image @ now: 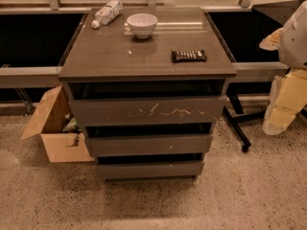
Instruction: Open bottom drawer
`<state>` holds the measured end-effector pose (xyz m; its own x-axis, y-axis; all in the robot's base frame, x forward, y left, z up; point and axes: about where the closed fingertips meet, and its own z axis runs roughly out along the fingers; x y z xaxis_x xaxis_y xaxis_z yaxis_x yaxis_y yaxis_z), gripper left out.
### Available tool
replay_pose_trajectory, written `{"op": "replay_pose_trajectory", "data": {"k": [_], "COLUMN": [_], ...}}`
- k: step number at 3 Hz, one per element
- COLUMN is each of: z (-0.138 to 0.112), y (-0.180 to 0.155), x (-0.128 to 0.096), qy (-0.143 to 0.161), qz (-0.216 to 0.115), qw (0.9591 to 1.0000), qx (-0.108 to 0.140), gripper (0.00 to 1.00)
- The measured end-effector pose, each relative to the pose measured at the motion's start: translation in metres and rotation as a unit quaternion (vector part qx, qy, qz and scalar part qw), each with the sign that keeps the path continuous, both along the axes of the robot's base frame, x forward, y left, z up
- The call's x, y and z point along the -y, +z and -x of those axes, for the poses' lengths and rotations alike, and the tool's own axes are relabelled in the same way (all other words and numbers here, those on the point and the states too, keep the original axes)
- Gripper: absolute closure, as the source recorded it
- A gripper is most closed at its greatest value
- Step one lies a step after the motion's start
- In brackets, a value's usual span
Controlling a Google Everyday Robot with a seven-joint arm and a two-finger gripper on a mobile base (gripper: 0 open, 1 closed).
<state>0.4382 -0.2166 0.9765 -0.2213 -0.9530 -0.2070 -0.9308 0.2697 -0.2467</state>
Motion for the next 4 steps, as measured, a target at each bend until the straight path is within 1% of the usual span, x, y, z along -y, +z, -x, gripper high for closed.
{"op": "replay_pose_trajectory", "data": {"k": [1, 2, 3, 4], "z": [0.000, -0.003, -0.001, 0.007], "y": [-0.003, -0.035, -0.095, -0.160], "x": [-0.001, -0.011, -0.028, -0.052], "qy": [0.003, 0.042, 0.092, 0.137], "qz": [-0.003, -0.042, -0.112, -0.197], "qw": [1.0000, 0.9980, 0.9877, 0.9668], "qx": [-0.002, -0.023, -0.058, -0.088], "gripper": [0.00, 0.00, 0.00, 0.00]}}
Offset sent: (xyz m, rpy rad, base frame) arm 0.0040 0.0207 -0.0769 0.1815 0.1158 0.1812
